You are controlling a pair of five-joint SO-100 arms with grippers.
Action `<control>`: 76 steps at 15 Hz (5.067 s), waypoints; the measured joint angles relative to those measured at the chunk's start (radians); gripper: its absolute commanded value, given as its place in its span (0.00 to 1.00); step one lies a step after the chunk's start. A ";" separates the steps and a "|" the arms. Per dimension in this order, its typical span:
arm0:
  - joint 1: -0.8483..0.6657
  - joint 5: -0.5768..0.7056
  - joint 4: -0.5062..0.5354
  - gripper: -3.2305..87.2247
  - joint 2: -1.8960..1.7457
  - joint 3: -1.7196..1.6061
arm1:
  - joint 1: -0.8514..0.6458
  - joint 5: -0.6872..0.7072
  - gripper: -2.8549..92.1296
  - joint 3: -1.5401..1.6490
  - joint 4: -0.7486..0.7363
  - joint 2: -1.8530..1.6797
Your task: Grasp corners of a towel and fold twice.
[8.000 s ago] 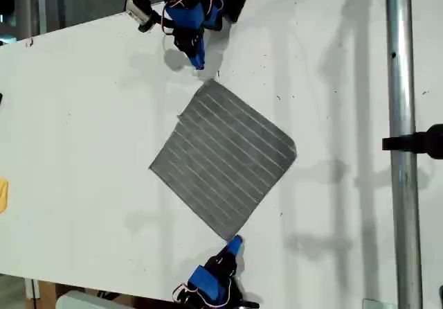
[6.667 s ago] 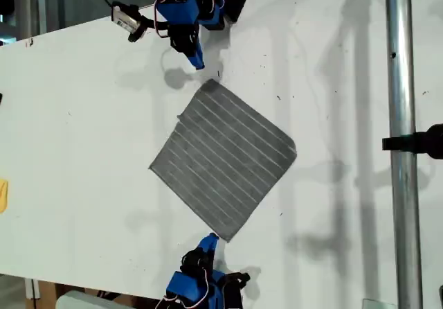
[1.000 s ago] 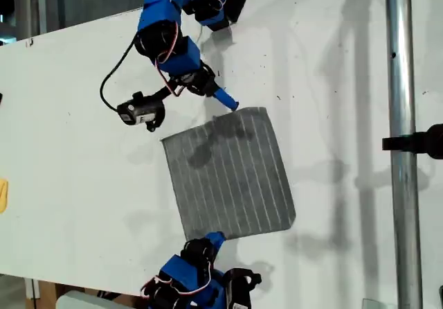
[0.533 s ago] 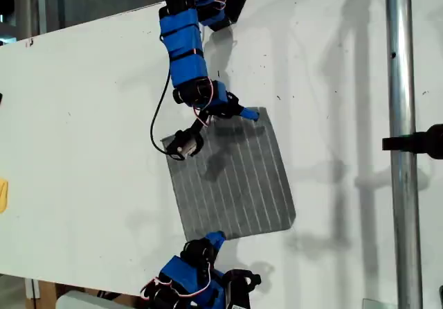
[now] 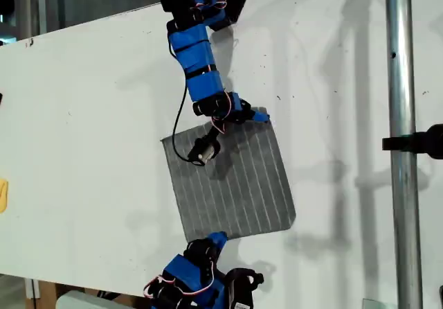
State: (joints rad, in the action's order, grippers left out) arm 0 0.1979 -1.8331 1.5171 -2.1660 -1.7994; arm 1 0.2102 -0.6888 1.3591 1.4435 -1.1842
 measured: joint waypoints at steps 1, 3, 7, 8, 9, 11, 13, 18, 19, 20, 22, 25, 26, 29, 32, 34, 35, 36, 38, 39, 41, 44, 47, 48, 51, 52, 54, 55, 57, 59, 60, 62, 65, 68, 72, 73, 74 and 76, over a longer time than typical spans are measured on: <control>0.000 -0.006 -0.006 0.00 -0.009 -0.012 | 0.000 0.000 0.42 0.005 -0.011 0.015; 0.008 -0.017 -0.015 0.00 -0.038 -0.041 | 0.002 0.000 0.40 0.005 -0.037 0.054; 0.020 -0.035 -0.038 0.00 -0.072 -0.084 | 0.002 -0.003 0.32 -0.011 -0.064 0.143; 0.020 -0.038 -0.041 0.00 -0.072 -0.089 | 0.002 -0.002 0.19 -0.032 -0.064 0.160; 0.017 -0.041 -0.041 0.00 -0.072 -0.091 | 0.005 -0.003 0.06 -0.049 -0.066 0.170; 0.020 -0.044 -0.041 0.00 -0.072 -0.098 | 0.011 -0.031 0.03 -0.077 -0.084 0.172; 0.018 -0.044 -0.044 0.00 -0.072 -0.098 | 0.009 -0.031 0.03 -0.081 -0.086 0.173; 0.069 -0.028 -0.046 0.00 0.072 0.023 | 0.003 -0.031 0.03 -0.081 -0.091 0.175; 0.087 0.003 -0.040 0.00 0.129 0.074 | 0.003 -0.031 0.03 -0.081 -0.094 0.175; 0.109 0.031 -0.038 0.00 0.196 0.133 | 0.003 -0.031 0.03 -0.083 -0.097 0.176; 0.153 0.127 -0.075 0.01 0.330 0.244 | 0.003 -0.031 0.03 -0.084 -0.098 0.181; 0.184 0.304 -0.133 0.25 0.449 0.333 | 0.003 -0.031 0.03 -0.094 -0.109 0.189; 0.186 0.325 -0.133 0.28 0.453 0.344 | 0.003 -0.031 0.03 -0.094 -0.110 0.189; 0.186 0.351 -0.055 0.33 0.491 0.420 | 0.003 -0.031 0.03 -0.094 -0.110 0.189; 0.186 0.350 0.078 0.36 0.621 0.563 | 0.003 -0.031 0.03 -0.094 -0.110 0.189; 0.189 0.322 0.103 0.36 0.736 0.615 | 0.003 -0.031 0.03 -0.094 -0.110 0.189; 0.198 0.298 0.101 0.36 0.772 0.617 | 0.003 -0.031 0.03 -0.094 -0.110 0.189; 0.212 0.270 0.101 0.36 0.808 0.617 | 0.003 -0.031 0.03 -0.094 -0.110 0.189; 0.245 0.212 0.101 0.36 0.865 0.617 | 0.003 -0.031 0.03 -0.094 -0.110 0.189; 0.261 0.187 0.100 0.36 0.897 0.617 | 0.003 -0.031 0.03 -0.094 -0.110 0.189; 0.287 0.149 0.075 0.36 0.965 0.617 | 0.003 -0.031 0.03 -0.094 -0.110 0.189; 0.311 0.094 0.011 0.35 1.080 0.617 | 0.003 -0.035 0.03 -0.094 -0.110 0.189; 0.325 0.051 -0.051 0.33 1.175 0.617 | 0.003 -0.038 0.03 -0.094 -0.110 0.189; 0.331 0.035 -0.064 0.26 1.204 0.617 | 0.003 -0.044 0.03 -0.094 -0.110 0.189; 0.354 -0.018 -0.184 0.00 1.241 0.609 | 0.009 -0.058 0.03 -0.094 -0.110 0.189; 0.354 -0.028 -0.210 0.00 1.244 0.584 | 0.012 -0.063 0.03 -0.094 -0.110 0.189; 0.354 -0.025 -0.216 0.00 1.233 0.571 | 0.015 -0.072 0.03 -0.094 -0.110 0.189; 0.354 -0.023 -0.215 0.00 1.221 0.563 | 0.015 -0.078 0.03 -0.094 -0.110 0.189; 0.354 0.006 -0.183 0.00 1.192 0.572 | 0.029 -0.094 0.03 -0.092 -0.107 0.179; 0.354 0.055 -0.109 0.00 1.166 0.600 | 0.057 -0.118 0.03 -0.091 -0.072 0.156; 0.354 0.089 -0.066 0.00 1.150 0.637 | 0.078 -0.132 0.03 -0.089 -0.049 0.133; 0.354 0.140 -0.003 0.00 1.123 0.741 | 0.138 -0.163 0.03 -0.123 0.021 0.078; 0.373 0.221 -0.021 0.00 1.058 0.796 | 0.238 -0.186 0.03 -0.245 0.101 0.052; 0.383 0.235 -0.066 0.00 1.015 0.796 | 0.278 -0.186 0.03 -0.324 0.106 0.031; 0.327 0.175 0.081 0.00 0.905 0.762 | 0.114 -0.169 0.03 -0.258 0.101 -0.054; 0.282 0.175 0.115 0.00 0.871 0.709 | 0.051 -0.147 0.03 -0.227 0.097 -0.057; 0.235 0.178 0.115 0.00 0.830 0.632 | -0.009 -0.115 0.03 -0.201 0.084 -0.057; 0.133 0.207 0.110 0.00 0.735 0.474 | -0.124 -0.035 0.03 -0.152 0.037 -0.057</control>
State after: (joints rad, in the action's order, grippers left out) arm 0 0.3313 -1.6260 1.6276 -1.4312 -1.3254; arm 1 0.0859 -0.7240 1.2072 1.4803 -1.2410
